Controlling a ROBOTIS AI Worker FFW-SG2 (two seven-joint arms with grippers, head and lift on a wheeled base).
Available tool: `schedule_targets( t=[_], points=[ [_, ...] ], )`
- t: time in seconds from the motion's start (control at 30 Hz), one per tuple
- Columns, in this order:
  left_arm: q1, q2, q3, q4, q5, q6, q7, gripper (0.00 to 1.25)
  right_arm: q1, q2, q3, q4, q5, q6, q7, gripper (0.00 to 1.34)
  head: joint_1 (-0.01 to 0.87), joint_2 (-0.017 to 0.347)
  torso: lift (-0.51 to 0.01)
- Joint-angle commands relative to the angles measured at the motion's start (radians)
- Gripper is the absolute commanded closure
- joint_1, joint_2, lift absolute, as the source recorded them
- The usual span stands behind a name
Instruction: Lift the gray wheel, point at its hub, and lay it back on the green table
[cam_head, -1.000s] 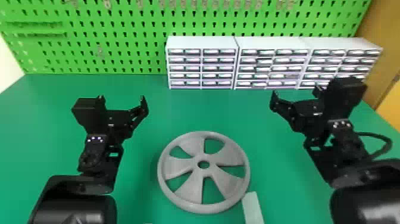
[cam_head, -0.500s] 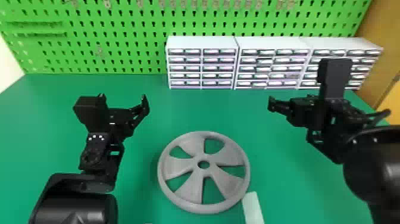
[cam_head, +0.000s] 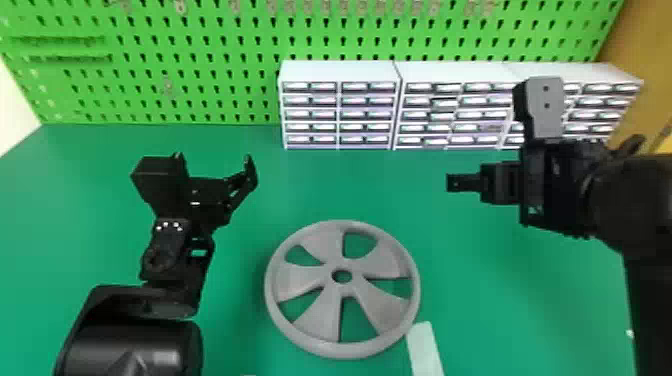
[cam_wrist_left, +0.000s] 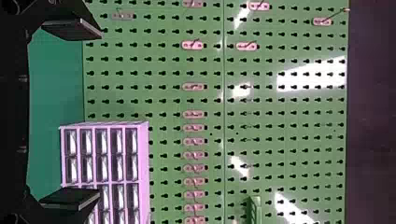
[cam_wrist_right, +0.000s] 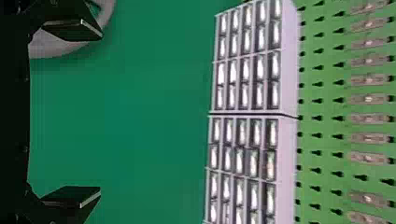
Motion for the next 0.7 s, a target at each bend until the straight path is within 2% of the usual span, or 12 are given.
schedule_targets(
  t=[0.0,0.27,0.67],
  points=[
    [-0.002,0.002,-0.002,0.001,0.000,0.000,0.000,0.10,-0.054,0.005,0.013,0.045,-0.001,0.090,0.000,0.14,0.692,0.048,-0.093],
    [-0.005,0.006,-0.009,0.003,0.000,0.000,0.000,0.10,-0.106,0.015,0.044,0.138,-0.001,0.090,0.000,0.17,0.692,0.048,-0.093],
    [-0.002,0.011,-0.009,0.003,0.002,0.000,0.000,0.11,-0.133,0.017,0.095,0.247,-0.021,0.090,0.000,0.17,0.692,0.048,-0.093]
  ],
)
